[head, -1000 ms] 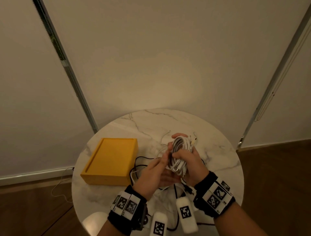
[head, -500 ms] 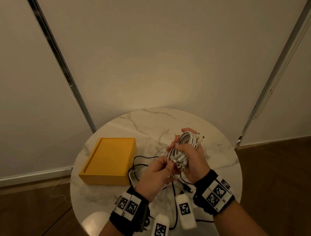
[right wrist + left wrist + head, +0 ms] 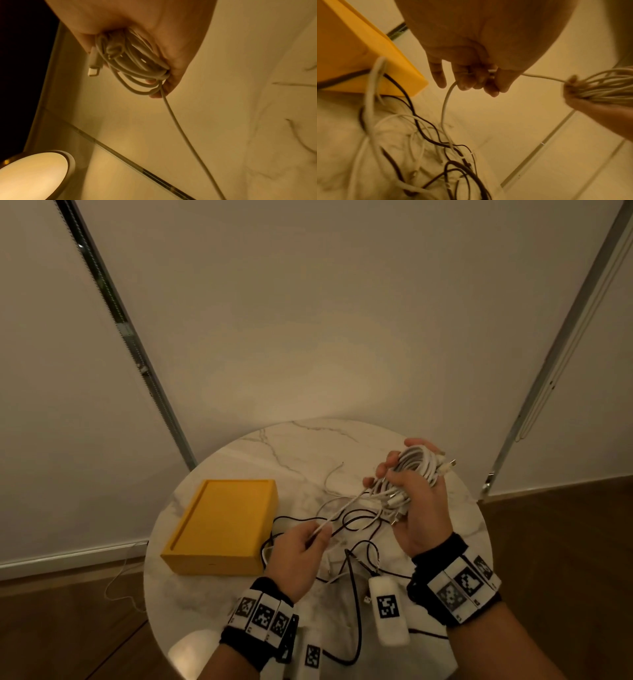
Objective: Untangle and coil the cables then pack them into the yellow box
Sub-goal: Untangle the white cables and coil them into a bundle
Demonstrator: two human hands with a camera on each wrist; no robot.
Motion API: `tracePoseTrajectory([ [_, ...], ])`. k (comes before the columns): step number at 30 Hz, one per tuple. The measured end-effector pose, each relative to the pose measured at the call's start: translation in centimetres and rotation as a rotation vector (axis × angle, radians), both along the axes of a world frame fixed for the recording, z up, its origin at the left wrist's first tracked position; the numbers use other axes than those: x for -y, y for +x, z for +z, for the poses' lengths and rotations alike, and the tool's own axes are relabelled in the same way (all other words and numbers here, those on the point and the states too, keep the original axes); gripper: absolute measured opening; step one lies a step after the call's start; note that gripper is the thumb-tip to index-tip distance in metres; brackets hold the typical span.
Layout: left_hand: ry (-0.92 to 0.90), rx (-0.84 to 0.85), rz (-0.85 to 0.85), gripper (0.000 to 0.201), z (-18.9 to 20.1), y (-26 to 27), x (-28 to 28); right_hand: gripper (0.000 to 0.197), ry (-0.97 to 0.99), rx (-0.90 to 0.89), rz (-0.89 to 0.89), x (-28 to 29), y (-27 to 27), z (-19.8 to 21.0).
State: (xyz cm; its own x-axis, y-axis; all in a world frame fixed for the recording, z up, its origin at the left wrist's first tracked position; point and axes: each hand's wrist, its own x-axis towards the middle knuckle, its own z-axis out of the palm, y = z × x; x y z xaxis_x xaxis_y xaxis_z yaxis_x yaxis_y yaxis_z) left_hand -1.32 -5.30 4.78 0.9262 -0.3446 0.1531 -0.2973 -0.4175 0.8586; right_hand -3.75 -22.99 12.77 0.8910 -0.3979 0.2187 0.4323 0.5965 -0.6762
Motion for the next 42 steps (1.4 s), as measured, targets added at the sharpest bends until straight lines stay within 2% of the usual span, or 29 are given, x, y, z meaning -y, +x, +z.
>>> tracePoseTrajectory([
  [3,0.028,-0.07,0.115,0.039,-1.4,1.2,-1.7,0.05,0.002,0.065,-0.071,1.6,0.4,2.1],
  [7,-0.134,-0.1,0.194,0.038,-0.8,1.4,-3.1,0.047,-0.044,0.028,-0.162,3.2,1.4,2.9],
  [11,-0.246,-0.1,0.182,0.032,0.8,2.2,-4.4,0.05,-0.406,-0.074,-0.371,3.6,1.8,2.0],
  [14,-0.222,-0.02,0.191,0.035,1.8,2.4,-5.7,0.053,-0.607,-0.094,-0.411,3.4,1.9,1.0],
  [18,-0.027,0.2,0.279,0.033,3.4,2.1,-6.0,0.056,-0.741,-0.109,-0.421,3.2,1.8,-0.3],
  [21,0.192,0.367,0.39,0.041,4.5,2.1,-5.9,0.054,-0.794,-0.132,-0.406,2.9,1.8,-0.9],
  [24,0.354,0.513,0.506,0.036,5.6,2.0,-5.4,0.051,-0.837,-0.149,-0.42,2.7,1.8,-1.2],
  [28,0.415,0.614,0.558,0.037,6.7,2.2,-5.6,0.053,-0.844,-0.13,-0.478,2.8,1.7,-0.8],
  [30,0.406,0.554,0.544,0.037,6.6,2.6,-6.1,0.056,-0.862,-0.128,-0.494,2.9,1.7,-0.7],
  [34,0.5,0.316,0.511,0.026,5.3,3.0,-6.4,0.053,-0.787,-0.109,-0.379,1.9,1.3,-1.2],
  [37,0.524,0.154,0.379,0.02,3.6,2.9,-5.9,0.05,-0.753,-0.098,-0.254,0.1,0.9,-2.3],
  [39,0.452,0.115,0.228,0.022,2.9,2.4,-4.9,0.049,-0.725,-0.121,-0.156,-1.2,0.8,-3.0],
  [42,0.241,0.042,0.01,0.028,2.7,0.8,-2.4,0.05,-0.674,-0.17,-0.082,-2.7,0.8,-3.6],
])
